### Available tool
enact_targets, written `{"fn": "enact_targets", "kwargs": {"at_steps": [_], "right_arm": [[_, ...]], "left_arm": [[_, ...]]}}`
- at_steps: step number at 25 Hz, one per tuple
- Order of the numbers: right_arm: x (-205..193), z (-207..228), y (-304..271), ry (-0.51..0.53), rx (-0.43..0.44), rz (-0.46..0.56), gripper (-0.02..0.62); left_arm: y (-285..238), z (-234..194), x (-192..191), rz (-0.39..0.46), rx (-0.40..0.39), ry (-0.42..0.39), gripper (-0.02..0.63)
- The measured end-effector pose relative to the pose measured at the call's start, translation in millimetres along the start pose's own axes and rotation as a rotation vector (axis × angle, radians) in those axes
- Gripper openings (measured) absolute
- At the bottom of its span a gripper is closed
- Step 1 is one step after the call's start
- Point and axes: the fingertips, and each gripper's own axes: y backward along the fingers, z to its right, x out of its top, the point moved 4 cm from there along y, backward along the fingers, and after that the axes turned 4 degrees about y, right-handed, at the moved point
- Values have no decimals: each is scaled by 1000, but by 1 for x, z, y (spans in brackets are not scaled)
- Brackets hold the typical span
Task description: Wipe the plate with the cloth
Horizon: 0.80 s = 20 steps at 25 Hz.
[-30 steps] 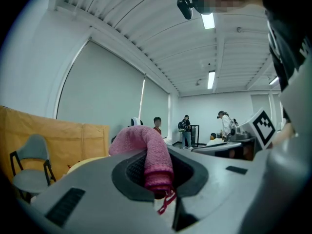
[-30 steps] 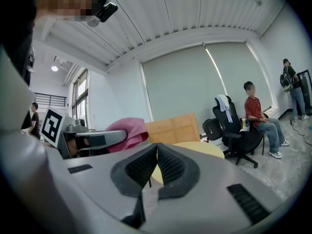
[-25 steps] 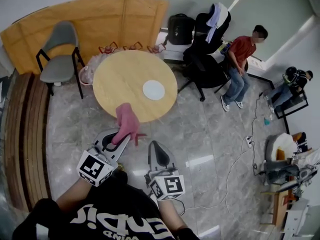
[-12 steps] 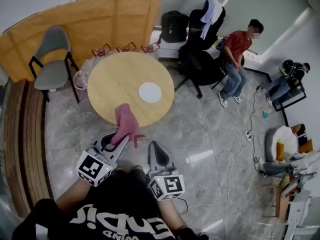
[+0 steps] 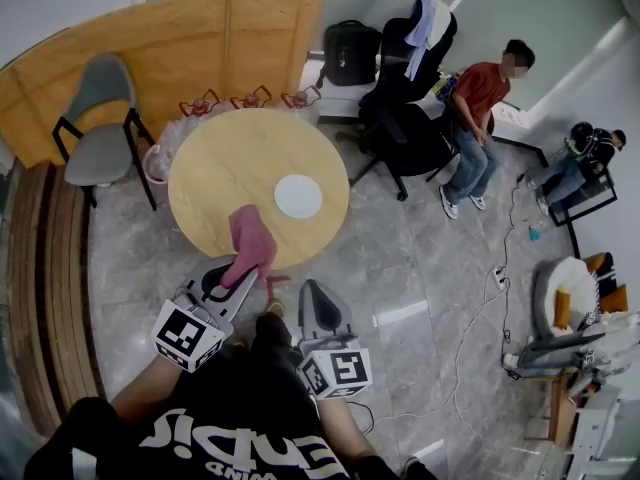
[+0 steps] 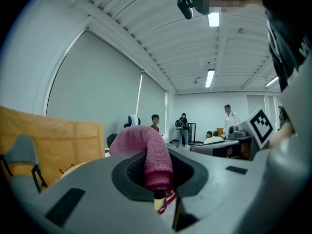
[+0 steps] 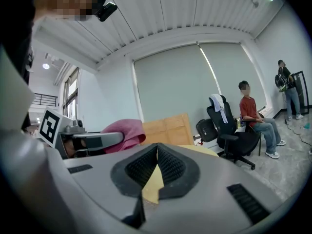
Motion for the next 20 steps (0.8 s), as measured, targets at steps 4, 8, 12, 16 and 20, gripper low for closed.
{"fn": "enact_targets", "kwargs": {"at_steps": [4,8,12,16,20], "right_arm": [[2,14,-20,-8,7,-6,21],[6,31,-37,-14,13,-13,21],[8,55,-58,-18,18,-29,21],[12,82,-81,-18,28,-43,21],[16,111,-102,-19,37,-49,21]], "left_arm": [[-18,-14,-2,-3,7,3,52],[-39,-25,-5,-12,13,13,52],[-66,-35,-1,-27,24,28,52],[-97,-50,-2,-35,36,36,52],[-129,-61,-2,-40,50,41,52]]}}
